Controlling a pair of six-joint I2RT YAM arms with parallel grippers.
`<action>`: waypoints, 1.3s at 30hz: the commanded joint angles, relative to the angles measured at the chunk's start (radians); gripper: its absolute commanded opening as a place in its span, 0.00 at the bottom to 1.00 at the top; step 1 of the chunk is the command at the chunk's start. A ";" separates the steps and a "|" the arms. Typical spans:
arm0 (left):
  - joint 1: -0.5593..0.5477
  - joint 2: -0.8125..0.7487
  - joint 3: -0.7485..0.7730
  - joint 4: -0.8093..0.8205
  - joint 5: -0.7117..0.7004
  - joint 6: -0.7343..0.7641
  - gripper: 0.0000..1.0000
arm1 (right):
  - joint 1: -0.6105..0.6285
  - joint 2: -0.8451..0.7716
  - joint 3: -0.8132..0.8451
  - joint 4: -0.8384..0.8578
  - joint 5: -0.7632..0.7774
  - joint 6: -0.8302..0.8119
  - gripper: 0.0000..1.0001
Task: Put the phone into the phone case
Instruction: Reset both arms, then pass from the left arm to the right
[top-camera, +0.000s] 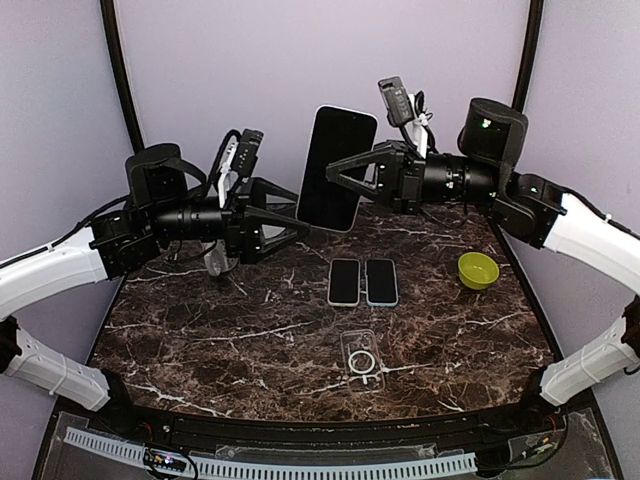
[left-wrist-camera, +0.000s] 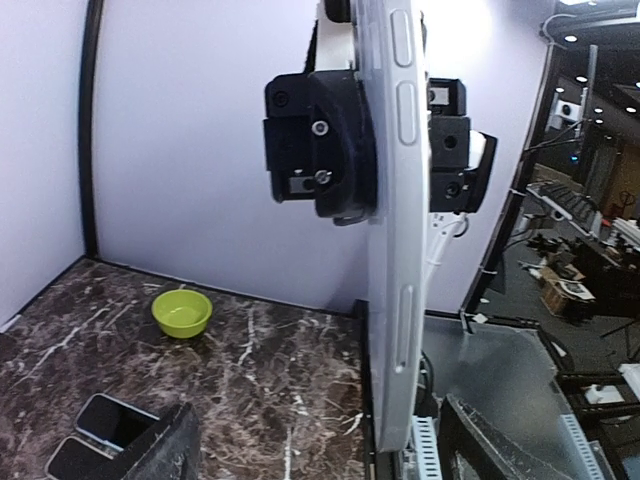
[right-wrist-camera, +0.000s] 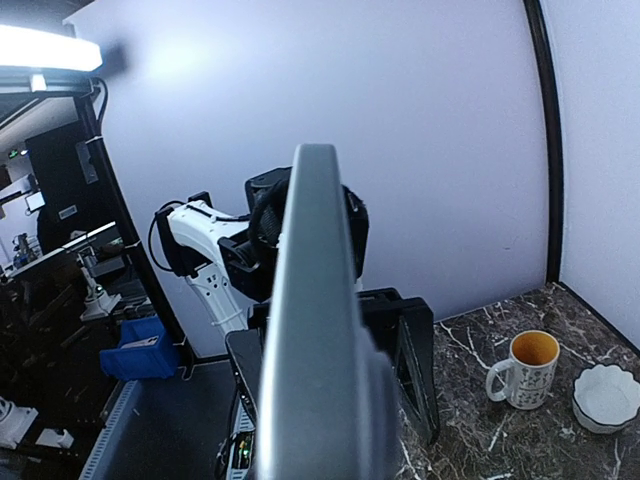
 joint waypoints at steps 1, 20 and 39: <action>0.001 0.034 0.053 0.018 0.210 -0.102 0.85 | 0.017 0.007 0.019 0.092 -0.048 -0.031 0.00; -0.060 -0.005 0.020 0.030 -0.016 0.042 0.00 | 0.042 0.044 0.064 0.027 0.045 -0.047 0.12; -0.142 -0.023 -0.033 0.082 -0.661 0.115 0.00 | 0.246 0.179 0.074 0.077 0.994 0.095 0.82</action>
